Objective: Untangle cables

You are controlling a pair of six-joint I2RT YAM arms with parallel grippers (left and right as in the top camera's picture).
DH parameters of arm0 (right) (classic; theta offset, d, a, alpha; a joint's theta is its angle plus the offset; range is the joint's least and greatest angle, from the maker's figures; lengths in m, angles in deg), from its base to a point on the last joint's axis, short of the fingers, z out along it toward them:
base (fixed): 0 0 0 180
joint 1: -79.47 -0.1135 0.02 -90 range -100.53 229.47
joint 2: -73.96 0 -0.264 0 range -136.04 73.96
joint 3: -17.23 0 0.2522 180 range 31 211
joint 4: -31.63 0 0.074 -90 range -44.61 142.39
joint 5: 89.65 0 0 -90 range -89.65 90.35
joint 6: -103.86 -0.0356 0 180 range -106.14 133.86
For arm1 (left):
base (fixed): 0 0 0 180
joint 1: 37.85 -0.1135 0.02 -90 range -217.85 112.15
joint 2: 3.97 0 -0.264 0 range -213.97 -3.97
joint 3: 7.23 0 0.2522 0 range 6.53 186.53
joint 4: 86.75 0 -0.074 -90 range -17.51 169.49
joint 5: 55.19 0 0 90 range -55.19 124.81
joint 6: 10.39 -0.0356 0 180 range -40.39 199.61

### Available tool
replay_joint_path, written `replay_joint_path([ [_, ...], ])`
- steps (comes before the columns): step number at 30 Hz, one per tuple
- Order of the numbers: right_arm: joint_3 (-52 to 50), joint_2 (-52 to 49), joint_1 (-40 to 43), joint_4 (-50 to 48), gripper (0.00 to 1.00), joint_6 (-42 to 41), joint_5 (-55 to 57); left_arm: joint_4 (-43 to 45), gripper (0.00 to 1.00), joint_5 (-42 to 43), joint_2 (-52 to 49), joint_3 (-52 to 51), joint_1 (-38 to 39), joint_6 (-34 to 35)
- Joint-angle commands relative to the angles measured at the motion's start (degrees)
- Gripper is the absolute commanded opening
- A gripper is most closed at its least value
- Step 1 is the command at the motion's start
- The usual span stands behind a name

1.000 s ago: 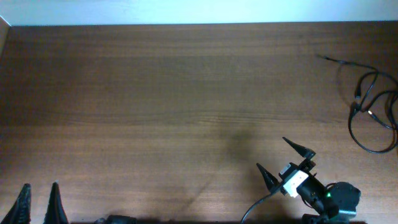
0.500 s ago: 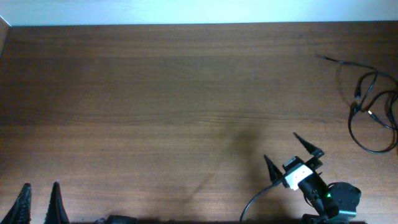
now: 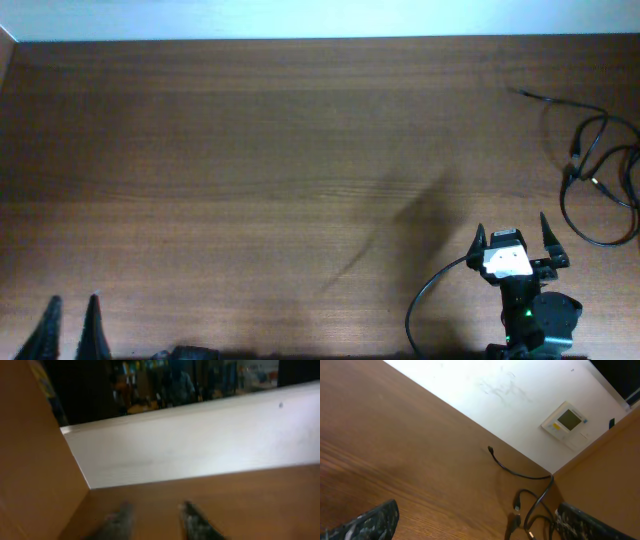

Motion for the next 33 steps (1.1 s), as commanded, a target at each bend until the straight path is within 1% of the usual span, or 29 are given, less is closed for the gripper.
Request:
replay_joint_path([
  [1, -0.42, 0.50, -0.33, 0.20, 0.99, -0.66, 1.09, -2.14, 0.24, 10.75, 0.07, -2.14, 0.33, -4.39],
  [2, -0.42, 0.50, -0.33, 0.20, 0.99, -0.66, 1.09, -2.38, 0.24, 12.17, 0.07, -6.60, 0.33, -4.31],
  [3, -0.42, 0.50, -0.33, 0.20, 0.99, -0.68, 1.09, -0.04, 0.23, 13.03, 0.07, -12.02, 0.33, -3.76],
  [5, -0.42, 0.50, -0.33, 0.20, 0.99, -0.68, 1.09, 7.10, 0.23, 19.50, 0.07, -20.65, 0.33, -1.16],
  [6, -0.42, 0.50, -0.33, 0.20, 0.99, -0.66, 1.09, 11.19, 0.24, 21.31, 0.07, -24.90, 0.33, 0.79],
  [8, -0.42, 0.50, -0.33, 0.20, 0.99, -0.66, 1.09, 19.32, 0.24, 21.86, 0.07, -35.01, 0.33, 5.90],
  [9, -0.42, 0.50, -0.33, 0.20, 0.99, -0.66, 1.09, 22.18, 0.25, 23.34, 0.07, -40.28, 0.33, 9.66],
  [10, -0.42, 0.50, -0.33, 0.20, 0.99, -0.68, 1.09, 26.08, 0.28, 27.74, 0.07, -47.43, 0.33, 14.08],
  [11, -0.42, 0.50, -0.33, 0.20, 0.99, -0.66, 1.09, 30.01, 0.31, 31.34, 0.07, -52.15, 0.33, 17.09],
  [12, -0.42, 0.50, -0.33, 0.20, 0.99, -0.66, 1.09, 32.76, 0.39, 33.88, 0.04, -54.84, 0.33, 18.82],
  [13, -0.42, 0.50, -0.33, 0.20, 0.99, -0.66, 1.09, 34.36, 0.43, 34.69, 0.00, -56.78, 0.33, 20.63],
  [14, -0.42, 0.50, -0.33, 0.20, 0.99, -0.66, 1.09, 35.58, 0.57, 34.60, -0.28, -59.91, 0.33, 21.27],
  [16, -0.42, 0.50, -0.33, 0.20, 0.99, -0.66, 1.09, 36.09, 0.70, 35.21, -0.85, -65.07, 0.33, 21.22],
  [18, -0.42, 0.50, -0.33, 0.20, 0.99, -0.66, 1.09, 40.26, 0.75, 35.17, -0.87, -68.87, 0.33, 20.85],
  [19, -0.42, 0.50, -0.33, 0.20, 0.99, -0.66, 1.09, 44.46, 0.79, 34.99, -0.85, -70.88, 0.33, 16.83],
  [20, -0.42, 0.50, -0.33, 0.20, 0.99, -0.66, 1.09, 48.24, 0.81, 34.91, -0.85, -72.19, 0.33, 13.33],
  [21, -0.42, 0.50, -0.33, 0.20, 0.99, -0.66, 1.09, 51.65, 0.82, 31.98, -0.85, -72.70, 0.33, 10.47],
  [22, -0.42, 0.50, -0.33, 0.20, 0.99, -0.66, 1.09, 54.36, 0.82, 26.71, -0.85, -72.70, 0.33, 10.49],
  [23, -0.42, 0.50, -0.33, 0.20, 0.99, -0.66, 1.09, 55.45, 0.82, 24.68, -0.85, -72.70, 0.33, 10.49],
  [26, -0.42, 0.50, -0.33, 0.20, 0.99, -0.66, 1.09, 56.30, 0.82, 24.04, -0.87, -72.74, 0.33, 10.51],
  [30, -0.42, 0.50, -0.33, 0.20, 0.99, -0.66, 1.09, 54.75, 0.82, 24.09, -0.66, -73.33, 0.33, 10.73],
  [32, -0.42, 0.50, -0.33, 0.20, 0.99, -0.66, 1.09, 54.84, 0.89, 24.28, 2.62, -75.36, 0.33, 11.04],
  [33, -0.42, 0.50, -0.33, 0.20, 0.99, -0.68, 1.09, 54.80, 1.00, 24.26, 5.86, -76.94, 0.33, 11.19],
])
